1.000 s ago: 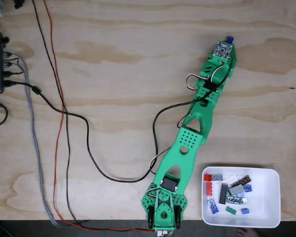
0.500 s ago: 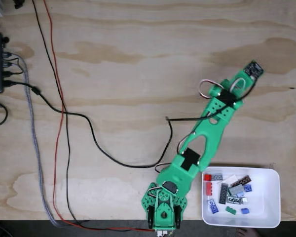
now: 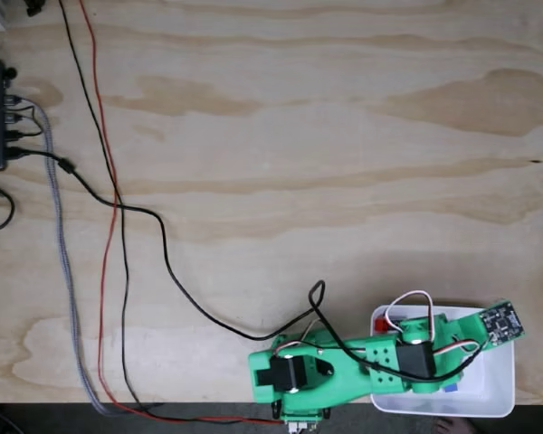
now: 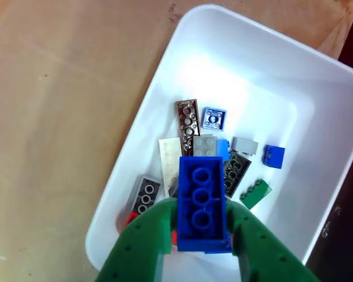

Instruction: Put all lego bricks in the bin.

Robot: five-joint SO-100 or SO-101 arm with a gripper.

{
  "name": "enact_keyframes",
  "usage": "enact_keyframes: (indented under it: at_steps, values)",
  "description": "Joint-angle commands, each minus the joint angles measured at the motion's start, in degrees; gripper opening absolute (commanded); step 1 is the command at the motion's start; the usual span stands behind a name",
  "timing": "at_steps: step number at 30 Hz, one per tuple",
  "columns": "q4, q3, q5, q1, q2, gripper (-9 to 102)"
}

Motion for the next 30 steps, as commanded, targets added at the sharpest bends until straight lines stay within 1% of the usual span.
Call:
enact_keyframes:
  at_steps: [1,2,3,5,7,8,11,13,14,15,17,18,19,21,23,24,26,27,30]
  values:
    - [-7.21,8.26,-4.04,3.43,3.87,0]
    - [-9.14,11.78,-4.04,3.08,3.52,5]
    - [-11.87,15.56,-3.78,2.46,2.99,12]
    - [-16.70,21.36,-1.23,0.18,1.85,22]
    - [-18.11,23.03,2.55,-2.72,0.09,28]
    - [-17.31,22.24,4.48,-4.39,-0.26,29]
    - [-11.87,16.08,10.28,-10.90,0.79,24]
    - [-7.91,9.32,13.45,-16.96,2.02,16]
    - [-8.44,6.50,16.52,-21.27,3.34,9]
    - [-10.81,4.57,20.48,-26.19,5.10,0]
    - [-12.92,2.11,20.74,-34.98,9.05,0]
    - [-16.08,2.29,23.47,-40.61,11.25,0]
    - [-17.49,3.34,22.06,-45.62,13.45,0]
    - [-23.55,8.96,23.03,-54.23,18.63,0]
    - [-25.49,16.88,19.95,-60.38,24.26,0]
    - [-27.95,22.15,18.81,-62.23,27.33,0]
    - [-36.74,37.35,13.10,-64.69,35.42,0]
    - [-40.52,44.65,12.48,-65.30,39.99,0]
    - [-45.53,63.19,12.13,-66.97,53.88,0]
